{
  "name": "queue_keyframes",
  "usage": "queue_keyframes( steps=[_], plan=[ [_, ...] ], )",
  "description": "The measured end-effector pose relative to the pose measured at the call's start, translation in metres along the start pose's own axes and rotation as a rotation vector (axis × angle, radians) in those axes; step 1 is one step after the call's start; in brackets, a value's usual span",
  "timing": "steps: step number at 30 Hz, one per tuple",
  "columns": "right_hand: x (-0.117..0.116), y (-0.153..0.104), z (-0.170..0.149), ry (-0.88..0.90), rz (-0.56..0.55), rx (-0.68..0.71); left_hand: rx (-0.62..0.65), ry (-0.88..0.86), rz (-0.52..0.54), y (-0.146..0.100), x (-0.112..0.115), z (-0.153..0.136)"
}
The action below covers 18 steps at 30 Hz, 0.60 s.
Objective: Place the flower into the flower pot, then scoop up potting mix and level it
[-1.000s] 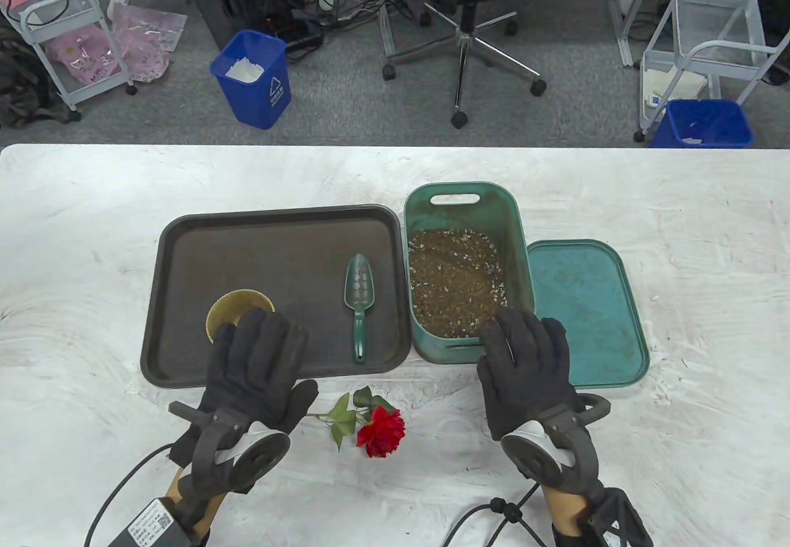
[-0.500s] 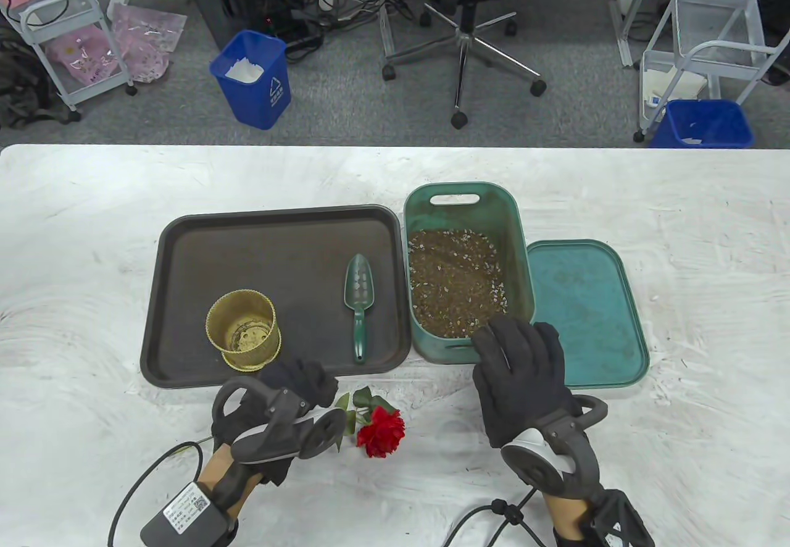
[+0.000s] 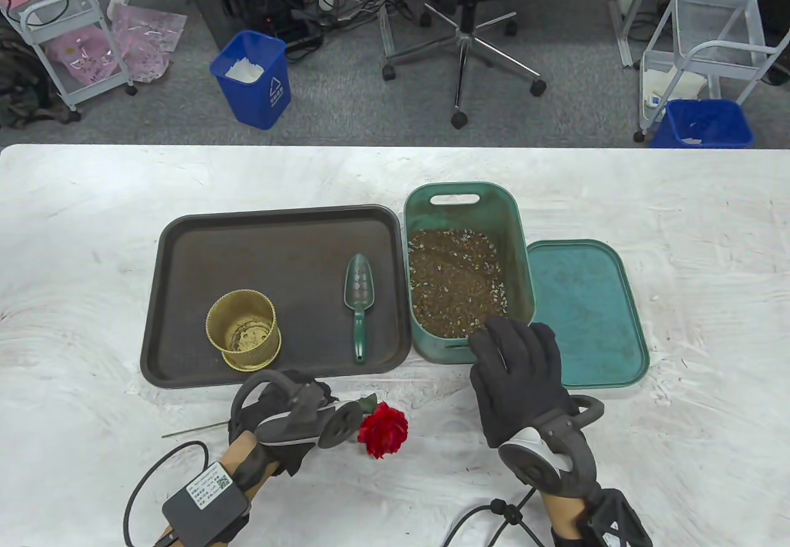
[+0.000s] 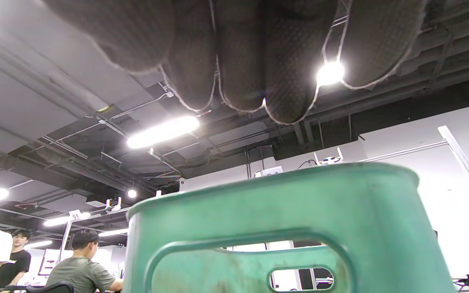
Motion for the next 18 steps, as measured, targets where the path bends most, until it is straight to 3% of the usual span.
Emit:
queue_keyframes(
  steps=[3,6,8,10,12,18],
  plan=[
    [0.001,0.0,0.0,0.003,-0.007,0.0,0.011,-0.159,0.179,-0.023,-0.047,-0.008],
    [0.002,0.0,-0.001,0.005,-0.014,0.001,0.049,-0.446,0.51,-0.063,-0.108,-0.031],
    [0.002,0.0,-0.001,0.002,-0.016,0.001,0.063,-0.632,0.745,-0.09,-0.135,-0.053],
    [0.003,-0.001,-0.001,0.003,-0.019,-0.002,0.052,-0.801,0.956,-0.115,-0.149,-0.079],
    [0.003,-0.001,-0.001,0.003,-0.02,-0.006,0.009,-0.854,1.102,-0.133,-0.153,-0.1],
    [0.002,-0.001,-0.002,0.001,-0.016,-0.012,-0.148,-0.835,1.341,-0.175,-0.141,-0.144]
  ],
)
Point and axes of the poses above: the tracker on the back of each hand, its own z axis roughly to the thumb side, its own y axis roughly from the wrist to the fingertips, x = y × z, the point moved 2 cm from there along y, roughly from the wrist to the fingertips, and after that the axes turned 8 degrees about -y, right-handed, at the moved point
